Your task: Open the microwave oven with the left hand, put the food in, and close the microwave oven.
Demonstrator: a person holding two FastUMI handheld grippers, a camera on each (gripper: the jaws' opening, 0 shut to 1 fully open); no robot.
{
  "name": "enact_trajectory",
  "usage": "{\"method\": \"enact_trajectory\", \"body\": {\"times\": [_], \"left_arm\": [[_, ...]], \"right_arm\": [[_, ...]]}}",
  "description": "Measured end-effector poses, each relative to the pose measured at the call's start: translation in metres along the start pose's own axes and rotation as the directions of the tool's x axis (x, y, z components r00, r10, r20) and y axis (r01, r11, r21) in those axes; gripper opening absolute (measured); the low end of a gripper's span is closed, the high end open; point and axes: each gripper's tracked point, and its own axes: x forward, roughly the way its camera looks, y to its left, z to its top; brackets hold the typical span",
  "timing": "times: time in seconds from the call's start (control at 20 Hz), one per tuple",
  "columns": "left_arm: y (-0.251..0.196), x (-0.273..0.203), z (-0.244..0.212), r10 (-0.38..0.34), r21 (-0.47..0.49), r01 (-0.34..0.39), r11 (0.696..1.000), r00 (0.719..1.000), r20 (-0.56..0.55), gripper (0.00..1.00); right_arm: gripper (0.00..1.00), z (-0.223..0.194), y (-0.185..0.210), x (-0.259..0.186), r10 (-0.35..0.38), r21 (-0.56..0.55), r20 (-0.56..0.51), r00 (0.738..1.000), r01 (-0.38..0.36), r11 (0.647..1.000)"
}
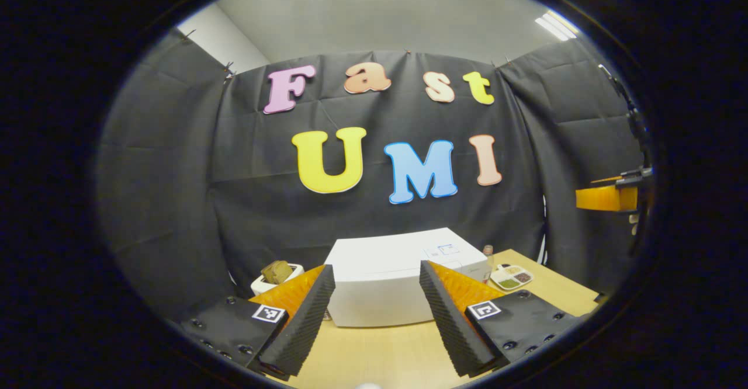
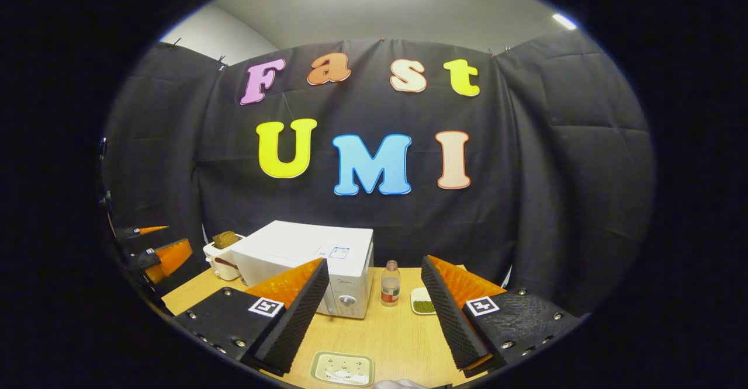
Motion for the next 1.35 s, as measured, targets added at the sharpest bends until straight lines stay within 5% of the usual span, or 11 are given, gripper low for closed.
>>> {"method": "enact_trajectory", "body": {"times": [0.45, 1.35], "left_arm": [[0.039, -0.016, 0.03, 0.015, -0.071, -0.011, 0.997, 0.998, 0.064, 0.98], [0.042, -0.011, 0.031, 0.01, -0.072, -0.006, 0.997, 0.998, 0.057, 0.98]], "right_arm": [[0.97, 0.014, 0.038, -0.017, -0.026, 0.021, 0.059, 0.998, 0.025, 0.999], [0.97, 0.011, 0.025, -0.024, -0.097, 0.035, 0.063, 0.993, 0.095, 0.995]]}}
